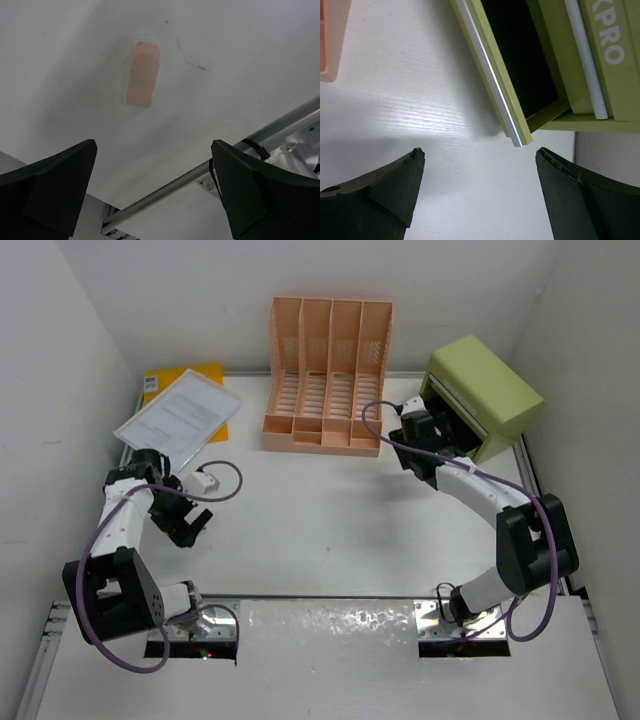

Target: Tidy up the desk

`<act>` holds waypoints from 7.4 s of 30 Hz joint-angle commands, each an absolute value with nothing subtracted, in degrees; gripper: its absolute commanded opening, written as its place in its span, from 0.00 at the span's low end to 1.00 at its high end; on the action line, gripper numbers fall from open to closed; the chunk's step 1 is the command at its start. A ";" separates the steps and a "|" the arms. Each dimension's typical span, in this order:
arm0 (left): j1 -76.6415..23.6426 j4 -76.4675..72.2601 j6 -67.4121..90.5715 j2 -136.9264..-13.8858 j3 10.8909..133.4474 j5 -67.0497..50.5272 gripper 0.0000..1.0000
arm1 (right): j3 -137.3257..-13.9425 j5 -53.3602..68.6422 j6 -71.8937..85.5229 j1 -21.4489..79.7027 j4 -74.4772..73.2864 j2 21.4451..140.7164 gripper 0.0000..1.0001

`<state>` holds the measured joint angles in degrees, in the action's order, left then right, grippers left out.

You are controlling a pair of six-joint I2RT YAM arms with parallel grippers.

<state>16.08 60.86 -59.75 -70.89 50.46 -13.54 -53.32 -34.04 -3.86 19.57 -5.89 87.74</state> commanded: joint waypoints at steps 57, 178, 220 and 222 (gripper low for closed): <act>-1.58 65.03 -59.41 -72.42 70.22 -65.92 0.00 | -64.77 42.28 15.03 43.33 28.21 95.00 0.79; -0.62 42.19 -36.12 -72.95 62.76 -38.76 1.00 | -97.02 -28.28 -12.22 13.01 -28.39 127.42 0.00; 8.61 29.12 -28.22 -75.58 65.48 -21.33 0.99 | -95.19 -28.58 -11.70 5.45 -18.63 119.99 0.00; 8.09 27.69 -29.35 -78.12 66.96 -14.71 0.87 | -93.26 -26.47 -8.36 5.45 -19.86 114.72 0.00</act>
<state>7.44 34.94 -30.28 -75.83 63.33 -25.02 -93.76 -31.48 -15.33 5.69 -20.27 125.34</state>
